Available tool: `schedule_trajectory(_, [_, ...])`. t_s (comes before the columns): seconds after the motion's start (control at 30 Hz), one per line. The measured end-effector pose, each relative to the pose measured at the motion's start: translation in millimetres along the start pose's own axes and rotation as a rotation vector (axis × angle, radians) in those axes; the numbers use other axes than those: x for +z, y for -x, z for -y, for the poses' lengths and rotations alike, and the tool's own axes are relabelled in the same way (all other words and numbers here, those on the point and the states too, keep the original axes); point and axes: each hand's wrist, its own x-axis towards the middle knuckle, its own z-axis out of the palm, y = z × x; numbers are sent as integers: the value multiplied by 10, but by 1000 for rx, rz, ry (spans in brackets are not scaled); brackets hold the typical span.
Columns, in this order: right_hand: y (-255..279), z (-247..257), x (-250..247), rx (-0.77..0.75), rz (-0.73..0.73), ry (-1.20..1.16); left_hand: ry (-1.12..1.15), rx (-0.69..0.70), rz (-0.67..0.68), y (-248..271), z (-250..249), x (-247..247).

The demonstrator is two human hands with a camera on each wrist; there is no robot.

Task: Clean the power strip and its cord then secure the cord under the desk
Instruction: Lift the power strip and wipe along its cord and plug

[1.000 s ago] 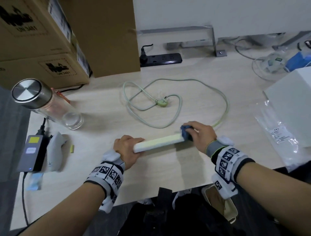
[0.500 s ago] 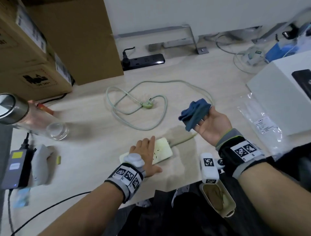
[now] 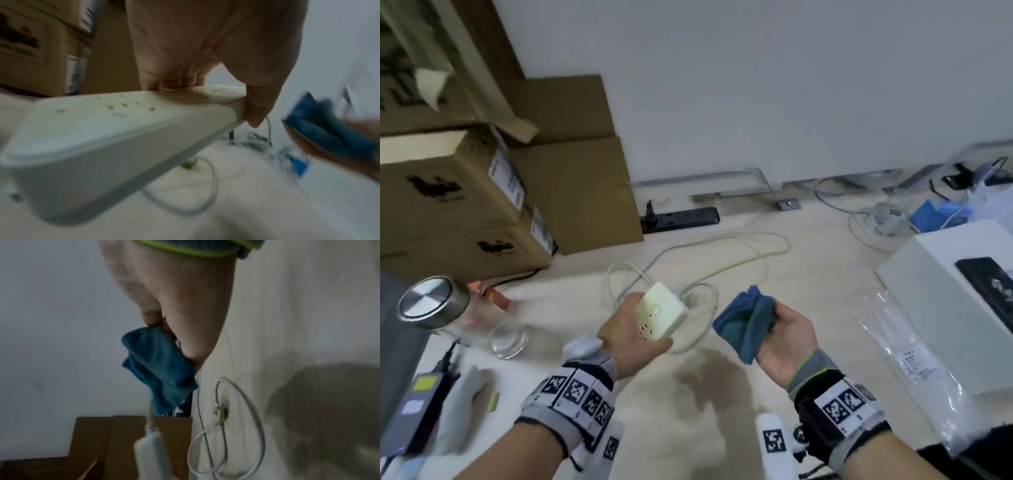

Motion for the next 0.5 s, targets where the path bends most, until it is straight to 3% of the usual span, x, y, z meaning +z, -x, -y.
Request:
schedule_trajectory(0.1, [-81,13,138,-34,-51,31,43,28,-88,-44,-184,-211])
schedule_trajectory(0.27, [-253,-80,490,-84,-41,113,-37,63,-187,34,-450,-76])
schedule_trajectory(0.4, [-406,-125,608,-14,-40,46,-210,72,-155,62,-478,158])
schedule_trajectory(0.5, [-444,-82,500,-35,-64,150,-221,60,-115,68,-431,193])
